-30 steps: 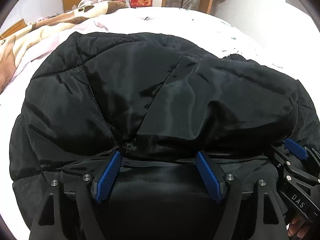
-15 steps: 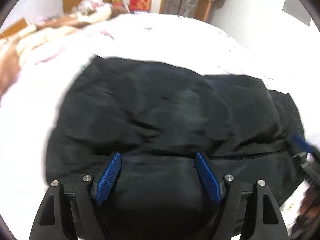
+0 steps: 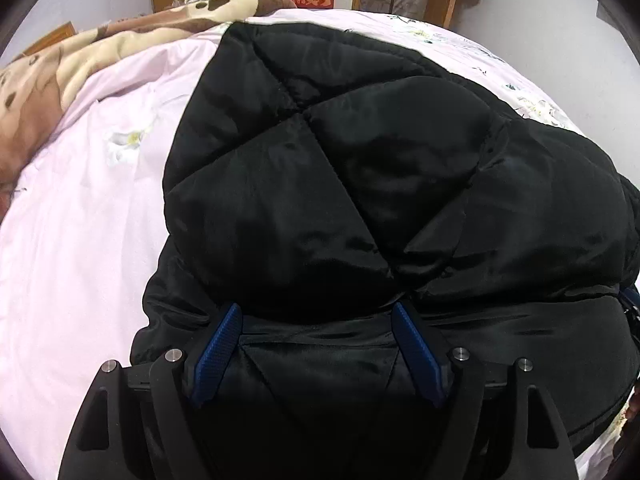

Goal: Fold large clothes

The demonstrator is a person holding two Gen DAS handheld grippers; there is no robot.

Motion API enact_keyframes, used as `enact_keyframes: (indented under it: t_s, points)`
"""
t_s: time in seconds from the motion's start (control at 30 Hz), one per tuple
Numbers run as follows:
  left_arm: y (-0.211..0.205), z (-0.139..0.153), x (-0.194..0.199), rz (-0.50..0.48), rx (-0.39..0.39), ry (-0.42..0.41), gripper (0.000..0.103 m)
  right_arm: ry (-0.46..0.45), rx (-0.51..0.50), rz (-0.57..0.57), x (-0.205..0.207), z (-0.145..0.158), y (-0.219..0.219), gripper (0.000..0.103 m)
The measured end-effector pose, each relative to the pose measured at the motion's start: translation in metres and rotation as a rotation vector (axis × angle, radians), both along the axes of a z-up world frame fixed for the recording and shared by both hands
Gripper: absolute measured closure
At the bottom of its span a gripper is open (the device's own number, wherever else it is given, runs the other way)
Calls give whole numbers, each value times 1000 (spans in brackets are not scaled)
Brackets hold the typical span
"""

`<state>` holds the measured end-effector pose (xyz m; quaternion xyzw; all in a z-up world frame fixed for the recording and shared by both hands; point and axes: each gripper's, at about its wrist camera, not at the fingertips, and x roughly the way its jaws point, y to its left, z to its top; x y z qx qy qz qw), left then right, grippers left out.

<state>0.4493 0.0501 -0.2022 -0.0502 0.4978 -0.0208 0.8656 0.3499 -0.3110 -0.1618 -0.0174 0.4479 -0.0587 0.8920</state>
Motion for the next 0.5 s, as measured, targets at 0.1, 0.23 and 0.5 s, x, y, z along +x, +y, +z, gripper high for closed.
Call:
enact_keyframes:
  t_s: [0.1,0.23,0.5]
  points:
    - [1,2,0,-6,-3,12,25,15,-6,12,2,3,2,34]
    - [19,23,5,-37,-42,7,26,19,28,46,-4,23,-5,34]
    - [78,51,6,-61,-103,-36,16,-81,54,56,-32,68,-38,27]
